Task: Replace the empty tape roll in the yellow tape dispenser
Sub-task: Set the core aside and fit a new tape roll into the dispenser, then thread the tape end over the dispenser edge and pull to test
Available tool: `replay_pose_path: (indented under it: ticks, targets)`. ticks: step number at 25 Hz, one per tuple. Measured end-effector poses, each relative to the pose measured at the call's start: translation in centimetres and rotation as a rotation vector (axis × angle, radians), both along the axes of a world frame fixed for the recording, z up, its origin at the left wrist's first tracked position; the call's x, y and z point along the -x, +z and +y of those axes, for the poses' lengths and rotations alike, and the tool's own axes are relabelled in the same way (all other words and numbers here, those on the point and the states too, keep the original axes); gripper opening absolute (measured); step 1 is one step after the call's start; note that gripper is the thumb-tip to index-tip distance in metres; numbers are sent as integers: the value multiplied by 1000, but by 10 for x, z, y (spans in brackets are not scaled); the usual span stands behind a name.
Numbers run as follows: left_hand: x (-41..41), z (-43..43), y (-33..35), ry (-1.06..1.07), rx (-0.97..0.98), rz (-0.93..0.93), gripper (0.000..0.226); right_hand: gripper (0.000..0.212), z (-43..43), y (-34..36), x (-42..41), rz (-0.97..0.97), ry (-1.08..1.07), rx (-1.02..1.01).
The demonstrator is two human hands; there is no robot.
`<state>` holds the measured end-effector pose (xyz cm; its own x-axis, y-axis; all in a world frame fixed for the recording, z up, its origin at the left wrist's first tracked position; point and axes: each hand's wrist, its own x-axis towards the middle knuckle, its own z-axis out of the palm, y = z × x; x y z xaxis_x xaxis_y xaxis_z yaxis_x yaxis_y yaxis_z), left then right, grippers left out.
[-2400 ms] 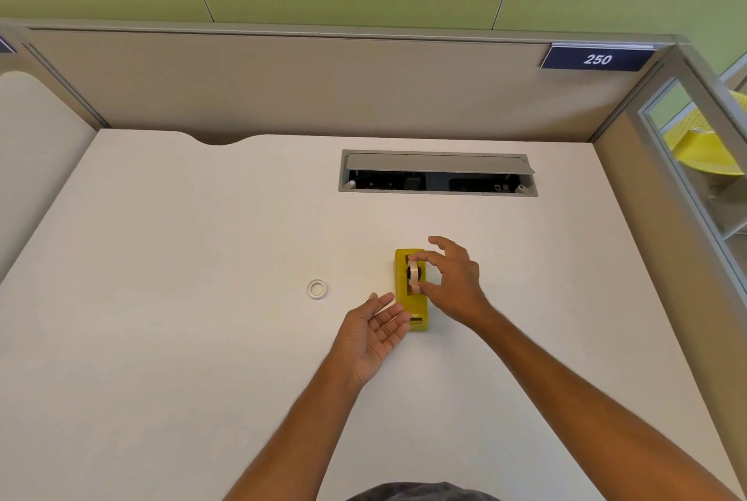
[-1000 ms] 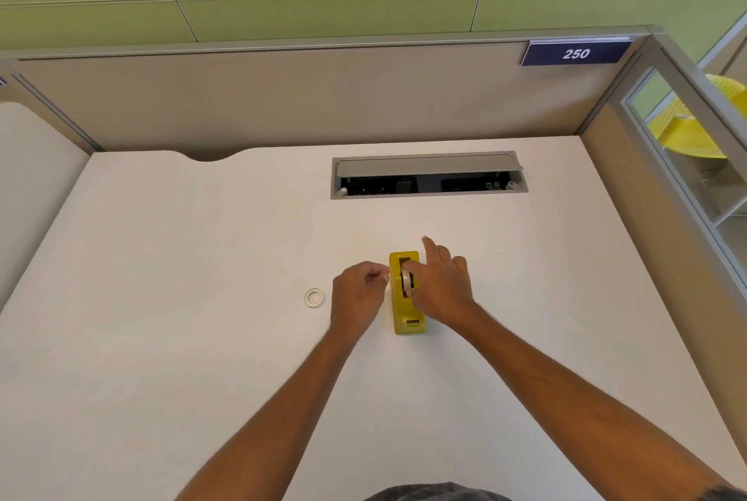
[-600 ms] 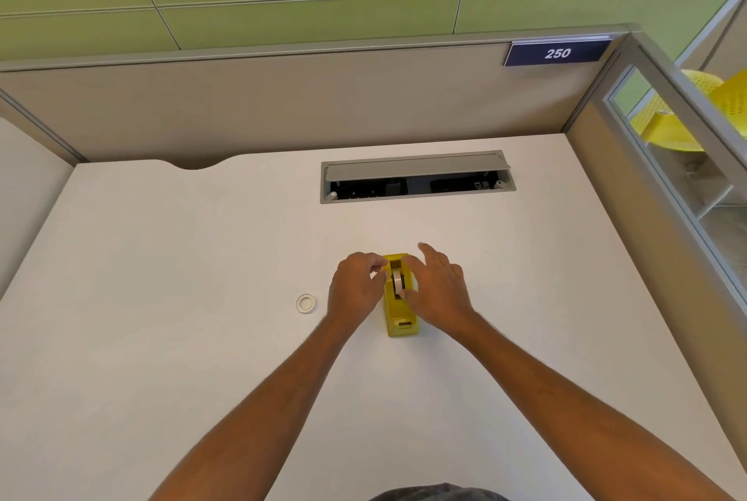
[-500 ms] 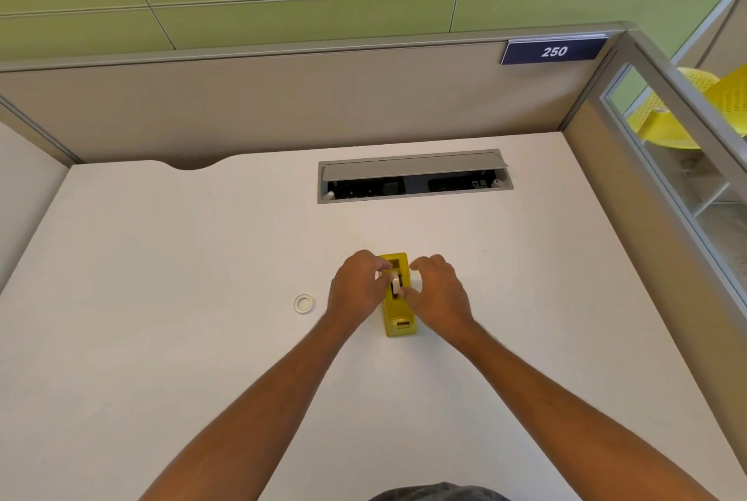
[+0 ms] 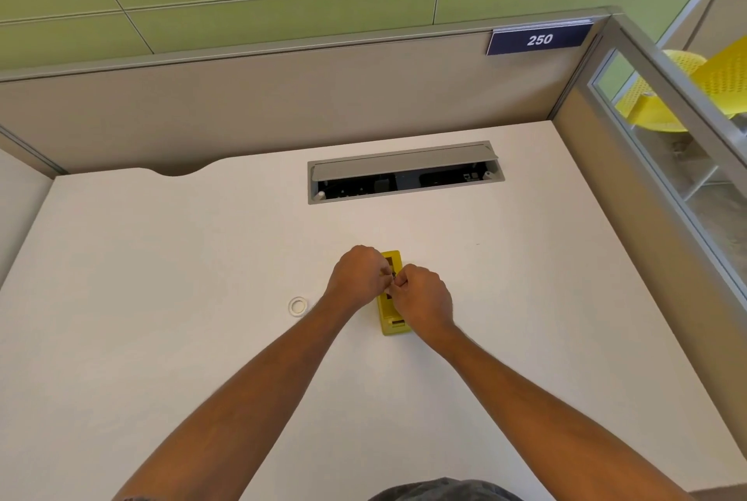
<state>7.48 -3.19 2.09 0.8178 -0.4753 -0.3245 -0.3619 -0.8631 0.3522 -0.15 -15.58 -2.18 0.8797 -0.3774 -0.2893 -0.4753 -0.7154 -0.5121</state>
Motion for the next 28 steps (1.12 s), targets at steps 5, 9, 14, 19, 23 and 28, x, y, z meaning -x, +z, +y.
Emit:
replay_pose_path:
  ticks: [5, 9, 14, 19, 23, 28]
  targets:
    - [-10, -3, -2, 38, 21, 40, 16, 28, 5, -6, 6, -34, -34, 8]
    - [-15, -3, -5, 63, 45, 51, 13, 31, 3, -1, 1, -6, -1, 10]
    - [-17, -4, -7, 44, 41, 42, 13, 31, 5, 0, 0, -29, -8, 94]
    - [-17, -2, -6, 55, 58, 53, 13, 36, 8, 1, 2, -26, -9, 141]
    - [-17, -2, -5, 28, 52, 46, 11, 32, 7, 7, -2, -54, -6, 156]
    - [-18, -3, 0, -2, 42, 30, 16, 34, 8, 8, 3, -48, -17, 167]
